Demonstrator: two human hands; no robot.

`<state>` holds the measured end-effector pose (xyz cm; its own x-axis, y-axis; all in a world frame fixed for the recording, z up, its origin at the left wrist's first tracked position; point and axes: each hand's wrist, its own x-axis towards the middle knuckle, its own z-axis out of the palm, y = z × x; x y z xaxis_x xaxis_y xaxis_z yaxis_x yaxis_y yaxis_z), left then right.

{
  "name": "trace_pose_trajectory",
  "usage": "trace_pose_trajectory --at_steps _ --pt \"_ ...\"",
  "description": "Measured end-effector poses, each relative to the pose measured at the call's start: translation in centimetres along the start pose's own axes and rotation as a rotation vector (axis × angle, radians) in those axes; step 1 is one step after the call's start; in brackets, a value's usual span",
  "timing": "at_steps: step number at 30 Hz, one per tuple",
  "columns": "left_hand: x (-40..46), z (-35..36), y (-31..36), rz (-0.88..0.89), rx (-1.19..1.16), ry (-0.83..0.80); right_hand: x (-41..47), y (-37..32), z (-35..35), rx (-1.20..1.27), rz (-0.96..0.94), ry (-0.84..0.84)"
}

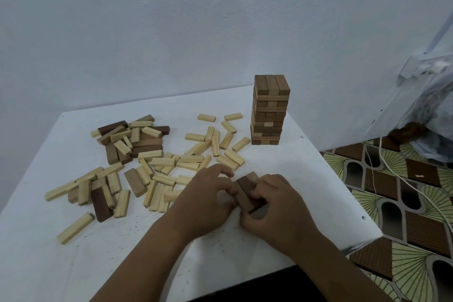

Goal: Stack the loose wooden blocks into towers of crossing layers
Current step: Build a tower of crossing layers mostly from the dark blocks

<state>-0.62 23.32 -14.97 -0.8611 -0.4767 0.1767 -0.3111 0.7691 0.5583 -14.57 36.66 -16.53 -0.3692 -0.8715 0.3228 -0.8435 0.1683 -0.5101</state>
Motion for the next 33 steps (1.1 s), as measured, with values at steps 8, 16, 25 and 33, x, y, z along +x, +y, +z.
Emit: trace_pose_trajectory --at_steps 8,16,25,33 --pt "-0.2 0.5 0.4 0.029 0.040 -0.072 0.3 1.5 -2.8 0.331 0.047 -0.261" --pt "0.2 -0.1 0.2 -0.049 -0.089 -0.078 0.5 2.4 -3.9 0.184 0.006 -0.230" --pt "-0.3 1.4 -0.7 0.130 0.032 0.121 -0.5 3.2 -3.2 0.183 0.030 -0.166" --pt "-0.5 1.7 -0.9 0.095 0.057 0.131 -0.4 3.1 -3.3 0.175 0.026 -0.167"
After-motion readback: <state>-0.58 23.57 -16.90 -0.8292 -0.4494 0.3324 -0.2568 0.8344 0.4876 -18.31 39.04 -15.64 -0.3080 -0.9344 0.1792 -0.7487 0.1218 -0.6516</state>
